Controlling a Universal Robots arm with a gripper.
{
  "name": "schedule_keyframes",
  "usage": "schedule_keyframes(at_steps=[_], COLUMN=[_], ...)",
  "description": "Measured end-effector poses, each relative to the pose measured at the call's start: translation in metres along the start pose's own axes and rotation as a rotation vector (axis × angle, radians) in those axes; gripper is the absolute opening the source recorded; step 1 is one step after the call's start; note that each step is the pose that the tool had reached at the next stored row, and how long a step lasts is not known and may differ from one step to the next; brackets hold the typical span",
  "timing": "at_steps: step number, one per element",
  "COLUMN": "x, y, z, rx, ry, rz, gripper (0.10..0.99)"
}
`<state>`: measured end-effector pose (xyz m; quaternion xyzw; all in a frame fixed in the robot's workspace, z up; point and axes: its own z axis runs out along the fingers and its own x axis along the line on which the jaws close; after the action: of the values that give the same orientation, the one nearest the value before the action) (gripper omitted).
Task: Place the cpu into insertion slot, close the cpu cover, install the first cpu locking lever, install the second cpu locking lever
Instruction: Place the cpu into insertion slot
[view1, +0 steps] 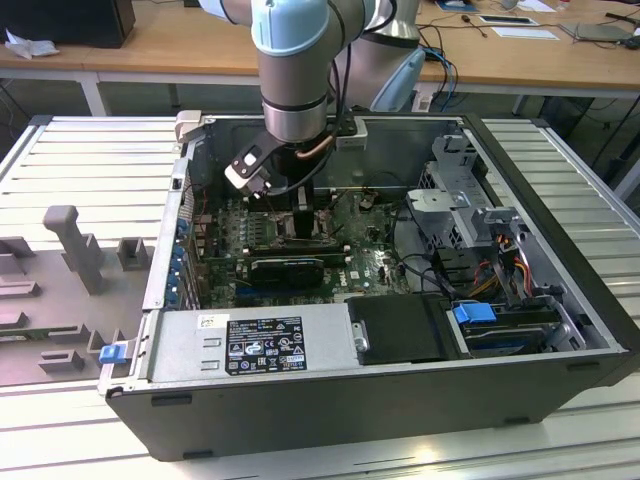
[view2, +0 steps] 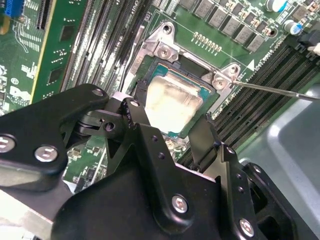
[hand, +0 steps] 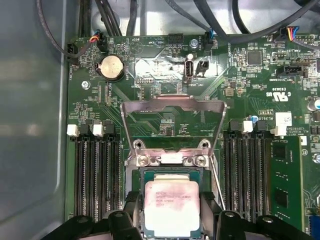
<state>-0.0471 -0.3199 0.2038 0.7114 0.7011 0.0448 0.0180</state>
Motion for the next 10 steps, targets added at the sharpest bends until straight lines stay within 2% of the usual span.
schedule_keyframes(at_steps=[6, 8, 9, 10], x=[0.0003, 0.0004, 0.0003, 0.0003], y=[0.0007, 0.0008, 0.0008, 0.0008], z=[-0.0077, -0.0083, -0.0086, -0.0088], rx=[0.0, 0.0, 0.0, 0.0], ry=[-0.002, -0.0019, -0.0021, -0.0022], rz=[0.0, 0.0, 0.0, 0.0], gripper=[0.588, 0.455, 0.333, 0.275])
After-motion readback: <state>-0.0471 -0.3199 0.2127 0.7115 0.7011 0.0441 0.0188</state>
